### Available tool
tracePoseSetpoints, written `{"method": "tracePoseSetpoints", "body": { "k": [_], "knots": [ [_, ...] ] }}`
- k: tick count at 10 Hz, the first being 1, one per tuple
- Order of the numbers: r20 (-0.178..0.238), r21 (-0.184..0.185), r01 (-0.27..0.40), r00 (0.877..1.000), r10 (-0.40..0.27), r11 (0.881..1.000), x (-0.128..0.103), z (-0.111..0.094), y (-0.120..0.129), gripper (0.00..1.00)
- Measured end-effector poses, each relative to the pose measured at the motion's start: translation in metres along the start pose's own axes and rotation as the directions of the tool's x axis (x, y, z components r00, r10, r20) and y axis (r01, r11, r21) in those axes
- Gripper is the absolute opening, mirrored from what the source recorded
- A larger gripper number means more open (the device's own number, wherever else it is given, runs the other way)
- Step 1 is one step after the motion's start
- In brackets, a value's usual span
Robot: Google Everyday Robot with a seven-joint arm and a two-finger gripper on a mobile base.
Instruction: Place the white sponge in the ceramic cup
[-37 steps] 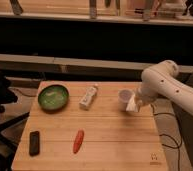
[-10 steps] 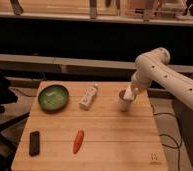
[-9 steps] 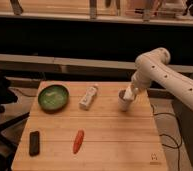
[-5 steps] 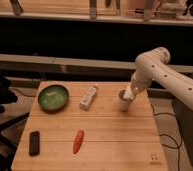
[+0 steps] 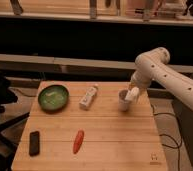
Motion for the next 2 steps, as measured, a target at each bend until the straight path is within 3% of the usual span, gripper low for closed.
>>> {"method": "tracePoseSetpoints", "body": {
  "k": [2],
  "knots": [
    [-0.001,0.001,0.000,1.000,0.000,1.000,0.0014,-0.0001,-0.0002,0.38]
  ]
}}
